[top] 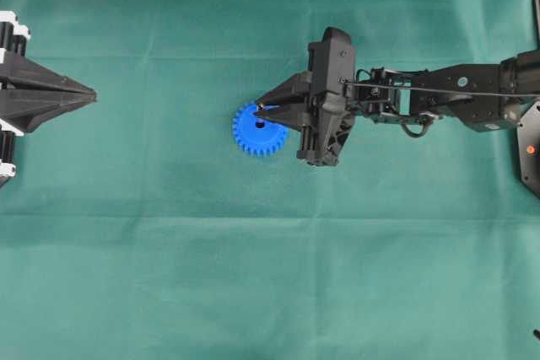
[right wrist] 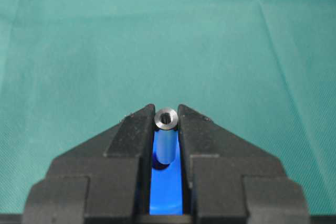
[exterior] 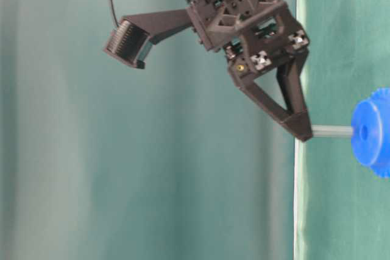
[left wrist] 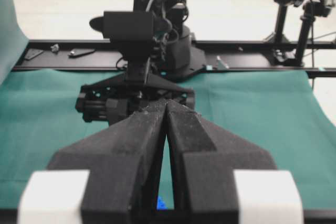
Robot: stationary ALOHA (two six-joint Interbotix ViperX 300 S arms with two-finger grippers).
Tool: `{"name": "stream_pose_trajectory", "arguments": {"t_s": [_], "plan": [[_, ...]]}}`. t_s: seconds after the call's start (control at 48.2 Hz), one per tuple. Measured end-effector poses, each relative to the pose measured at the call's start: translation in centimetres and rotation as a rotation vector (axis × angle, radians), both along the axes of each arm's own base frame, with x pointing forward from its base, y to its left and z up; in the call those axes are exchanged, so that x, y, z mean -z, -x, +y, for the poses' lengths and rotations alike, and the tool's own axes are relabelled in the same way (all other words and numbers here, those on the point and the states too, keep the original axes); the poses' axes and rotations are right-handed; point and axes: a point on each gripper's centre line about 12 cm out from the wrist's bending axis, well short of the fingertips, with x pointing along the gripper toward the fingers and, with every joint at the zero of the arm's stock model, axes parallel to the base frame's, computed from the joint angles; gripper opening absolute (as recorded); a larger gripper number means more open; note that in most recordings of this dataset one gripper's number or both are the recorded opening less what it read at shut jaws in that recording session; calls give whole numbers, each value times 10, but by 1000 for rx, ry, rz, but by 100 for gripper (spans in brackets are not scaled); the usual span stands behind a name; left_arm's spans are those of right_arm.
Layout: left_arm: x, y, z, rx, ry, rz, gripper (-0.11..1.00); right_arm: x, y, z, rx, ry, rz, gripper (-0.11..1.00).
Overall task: Insert the shaft placed at a random location into the center hole of the medium gear at another random location.
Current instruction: 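Lift the shaft and carry it left over the blue gear's center hole, then lower the held shaft into the blue gear's center hole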
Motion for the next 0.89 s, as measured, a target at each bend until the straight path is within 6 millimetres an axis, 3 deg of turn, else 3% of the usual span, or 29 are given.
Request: {"name": "stream_pose_trajectory", "arguments": {"t_s": [0.415,0.892], "plan": [[0,0,0,0,3,0,0,13,-8,-2,13,-6,-10,14],[0,0,0,0,2,0,0,6,-3,-1,15,-9,-14,14]]}}
